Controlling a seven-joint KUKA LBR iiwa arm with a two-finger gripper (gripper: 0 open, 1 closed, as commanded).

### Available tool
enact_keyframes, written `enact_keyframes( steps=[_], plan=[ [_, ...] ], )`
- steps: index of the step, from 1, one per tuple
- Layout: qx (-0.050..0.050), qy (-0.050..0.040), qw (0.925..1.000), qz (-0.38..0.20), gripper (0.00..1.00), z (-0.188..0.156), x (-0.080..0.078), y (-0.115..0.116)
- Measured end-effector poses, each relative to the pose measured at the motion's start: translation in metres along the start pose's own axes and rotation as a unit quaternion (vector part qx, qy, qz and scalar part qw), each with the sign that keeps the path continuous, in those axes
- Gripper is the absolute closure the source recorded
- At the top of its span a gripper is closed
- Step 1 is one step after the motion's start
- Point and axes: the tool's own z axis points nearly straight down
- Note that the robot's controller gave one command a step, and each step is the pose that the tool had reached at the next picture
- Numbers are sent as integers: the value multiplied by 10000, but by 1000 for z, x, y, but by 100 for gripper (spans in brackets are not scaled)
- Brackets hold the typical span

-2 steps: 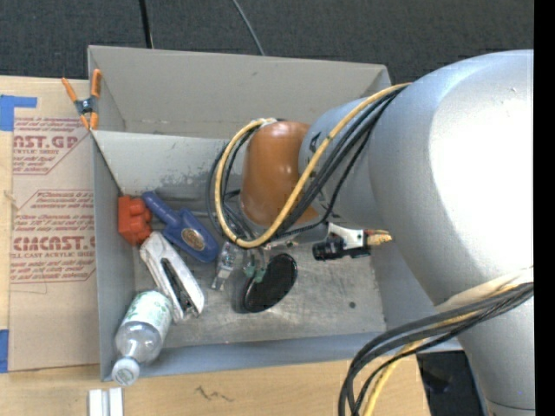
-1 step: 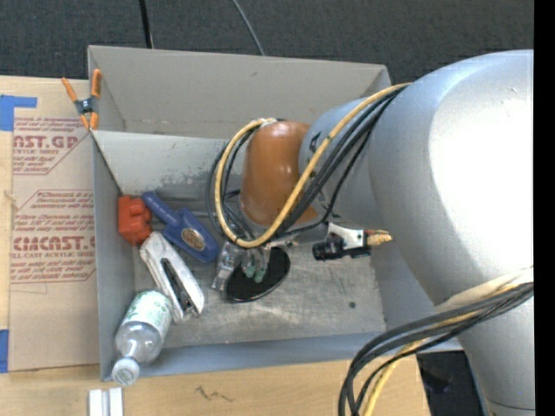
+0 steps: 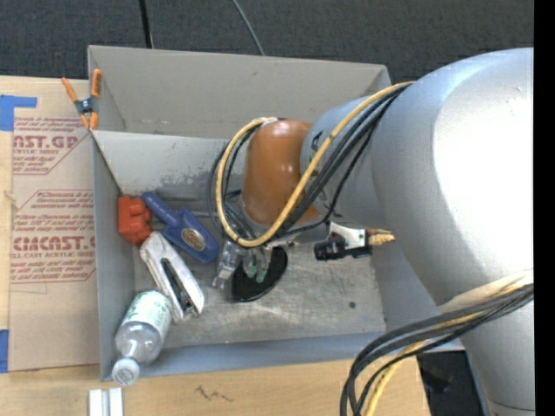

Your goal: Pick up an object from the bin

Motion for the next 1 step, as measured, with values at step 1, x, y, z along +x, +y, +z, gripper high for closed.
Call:
enact_keyframes(
  steps=[1],
  plan=[
    [3,12,10000,-1,100,-19,2,0]
  ],
)
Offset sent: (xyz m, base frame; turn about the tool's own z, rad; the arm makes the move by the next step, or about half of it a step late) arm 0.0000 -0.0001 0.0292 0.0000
